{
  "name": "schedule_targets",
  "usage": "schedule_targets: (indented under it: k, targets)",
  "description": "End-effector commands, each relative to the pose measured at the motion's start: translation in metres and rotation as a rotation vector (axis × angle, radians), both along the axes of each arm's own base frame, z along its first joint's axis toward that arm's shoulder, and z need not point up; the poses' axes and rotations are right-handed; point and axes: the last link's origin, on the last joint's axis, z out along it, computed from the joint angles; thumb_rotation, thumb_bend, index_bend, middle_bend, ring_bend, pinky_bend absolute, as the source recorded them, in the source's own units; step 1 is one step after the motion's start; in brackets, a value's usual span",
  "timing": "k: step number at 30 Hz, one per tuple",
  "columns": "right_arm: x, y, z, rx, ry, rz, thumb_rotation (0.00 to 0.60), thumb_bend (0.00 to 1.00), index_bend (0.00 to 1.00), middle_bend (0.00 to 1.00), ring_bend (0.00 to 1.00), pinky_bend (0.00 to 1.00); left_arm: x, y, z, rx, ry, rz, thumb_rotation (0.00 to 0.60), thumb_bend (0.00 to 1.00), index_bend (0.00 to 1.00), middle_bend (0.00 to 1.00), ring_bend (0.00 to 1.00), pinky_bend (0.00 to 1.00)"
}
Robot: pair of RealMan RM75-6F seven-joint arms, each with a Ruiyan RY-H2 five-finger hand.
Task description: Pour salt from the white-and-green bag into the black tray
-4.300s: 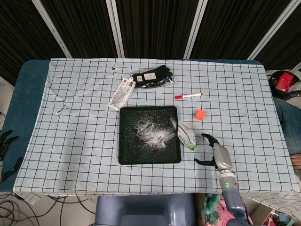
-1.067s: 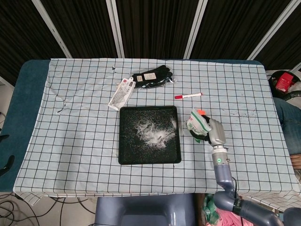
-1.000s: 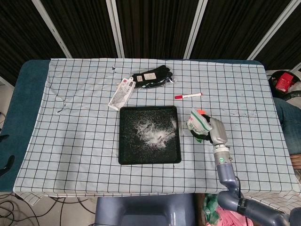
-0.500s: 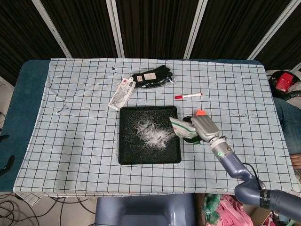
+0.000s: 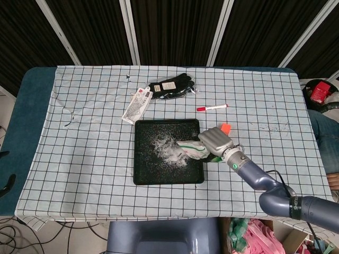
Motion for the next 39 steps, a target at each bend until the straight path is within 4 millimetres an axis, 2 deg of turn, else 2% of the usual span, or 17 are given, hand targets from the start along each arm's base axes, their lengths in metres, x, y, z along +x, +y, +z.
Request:
schedule_targets:
  k: [1,7,13,28,39]
  targets:
    - [0.009,-0.001,0.0,0.017,0.032,0.009,0.6,0.49,0.64,0.52,0.56,0.45,0.0,0.0,0.0,0.0,-0.001,-0.001,0.6,0.32,0.26,0.14,0.06,0.08]
    - [0.021,-0.005,0.001,0.02,0.081,0.036,0.6,0.51,0.68,0.54,0.56,0.45,0.0,-0.001,0.001,0.002,-0.002,-0.002,0.6,0.32,0.26,0.14,0.06,0.08]
    - [0.033,-0.009,0.002,0.002,0.204,0.086,0.6,0.55,0.71,0.55,0.57,0.46,0.0,-0.001,0.002,0.006,-0.007,-0.006,0.6,0.32,0.26,0.14,0.06,0.08]
    - [0.043,-0.01,-0.001,-0.035,0.405,0.14,0.6,0.59,0.74,0.57,0.59,0.47,0.0,-0.002,0.002,0.008,-0.006,-0.007,0.6,0.32,0.26,0.14,0.06,0.08]
    - [0.05,-0.008,-0.006,-0.054,0.487,0.179,0.6,0.6,0.75,0.58,0.59,0.47,0.001,-0.002,0.002,0.009,-0.007,-0.008,0.6,0.32,0.26,0.14,0.06,0.08]
